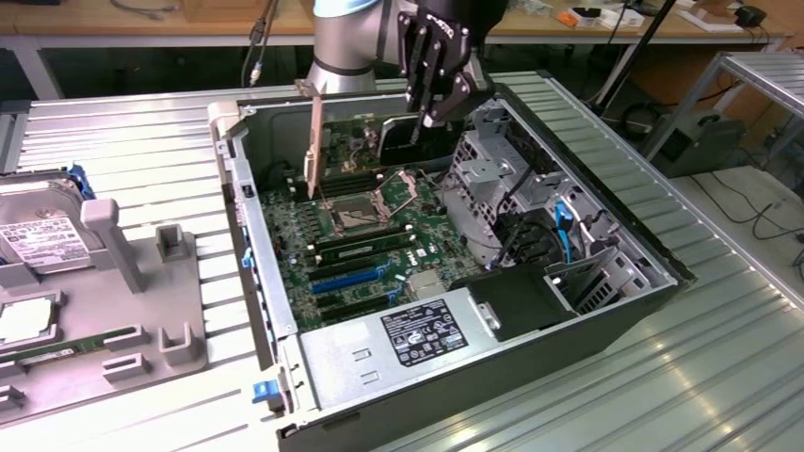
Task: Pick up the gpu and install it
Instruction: 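Insert the gpu into the slot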
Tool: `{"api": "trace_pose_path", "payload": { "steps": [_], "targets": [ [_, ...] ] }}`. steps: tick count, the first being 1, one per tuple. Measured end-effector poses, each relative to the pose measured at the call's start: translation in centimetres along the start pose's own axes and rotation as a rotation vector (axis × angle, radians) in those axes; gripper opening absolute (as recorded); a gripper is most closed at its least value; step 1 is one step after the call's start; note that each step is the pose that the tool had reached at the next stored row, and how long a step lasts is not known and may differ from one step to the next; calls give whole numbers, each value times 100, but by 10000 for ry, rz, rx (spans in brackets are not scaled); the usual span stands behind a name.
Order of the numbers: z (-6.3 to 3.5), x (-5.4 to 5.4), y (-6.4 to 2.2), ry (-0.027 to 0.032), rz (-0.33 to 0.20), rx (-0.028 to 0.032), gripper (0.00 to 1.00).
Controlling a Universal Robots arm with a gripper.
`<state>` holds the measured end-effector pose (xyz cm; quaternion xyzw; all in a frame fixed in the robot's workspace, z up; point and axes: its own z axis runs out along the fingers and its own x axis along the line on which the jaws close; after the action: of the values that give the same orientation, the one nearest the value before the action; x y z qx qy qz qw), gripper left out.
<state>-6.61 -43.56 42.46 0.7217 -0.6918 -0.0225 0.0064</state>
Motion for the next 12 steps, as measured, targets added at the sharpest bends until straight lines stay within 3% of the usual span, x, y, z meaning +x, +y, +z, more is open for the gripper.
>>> {"api": "trace_pose_path", "payload": {
  "steps": [12],
  "targets": [
    [75, 2, 2, 0, -1, 38, 27]
  ]
}}
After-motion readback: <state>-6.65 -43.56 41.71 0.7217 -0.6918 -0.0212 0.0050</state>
